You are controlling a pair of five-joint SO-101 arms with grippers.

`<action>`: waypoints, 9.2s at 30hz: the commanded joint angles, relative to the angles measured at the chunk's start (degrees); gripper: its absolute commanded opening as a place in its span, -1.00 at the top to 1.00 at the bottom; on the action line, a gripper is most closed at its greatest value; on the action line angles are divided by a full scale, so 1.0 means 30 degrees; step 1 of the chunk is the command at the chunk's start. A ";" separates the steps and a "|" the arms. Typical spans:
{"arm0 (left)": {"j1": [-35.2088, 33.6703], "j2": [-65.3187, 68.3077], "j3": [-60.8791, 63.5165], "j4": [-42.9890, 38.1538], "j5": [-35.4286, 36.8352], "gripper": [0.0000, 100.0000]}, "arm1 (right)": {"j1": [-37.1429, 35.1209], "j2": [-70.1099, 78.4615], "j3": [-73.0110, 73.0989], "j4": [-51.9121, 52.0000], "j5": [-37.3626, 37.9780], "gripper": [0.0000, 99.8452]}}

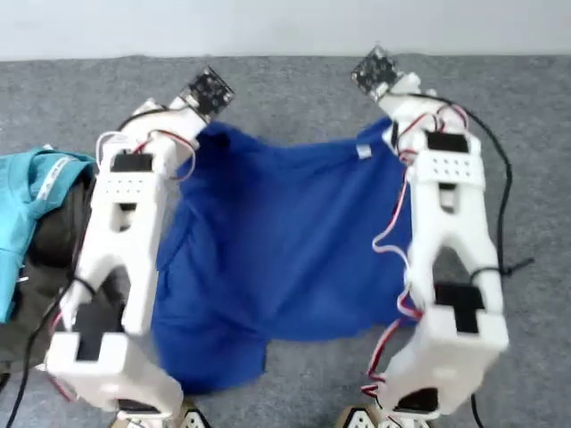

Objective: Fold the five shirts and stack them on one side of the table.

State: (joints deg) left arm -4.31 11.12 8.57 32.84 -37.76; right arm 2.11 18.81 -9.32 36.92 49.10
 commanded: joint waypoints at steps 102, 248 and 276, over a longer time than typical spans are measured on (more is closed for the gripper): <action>-0.0703 -0.1524 -0.4938 1.2103 0.1465 0.97 | -0.2799 1.0886 -1.1458 1.0799 -0.0293 0.48; -0.0293 -0.7502 -0.2418 2.1245 0.1348 0.97 | -0.3355 -0.6432 0.5304 2.1788 -0.2403 0.81; -0.0410 -0.7531 -0.2066 2.0220 0.1348 0.97 | -0.4381 -0.8864 0.6037 2.2081 -0.3780 0.45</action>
State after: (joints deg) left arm -5.71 -9.27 2.77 94.46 -33.98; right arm -10.90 -2.99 7.47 100.66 38.29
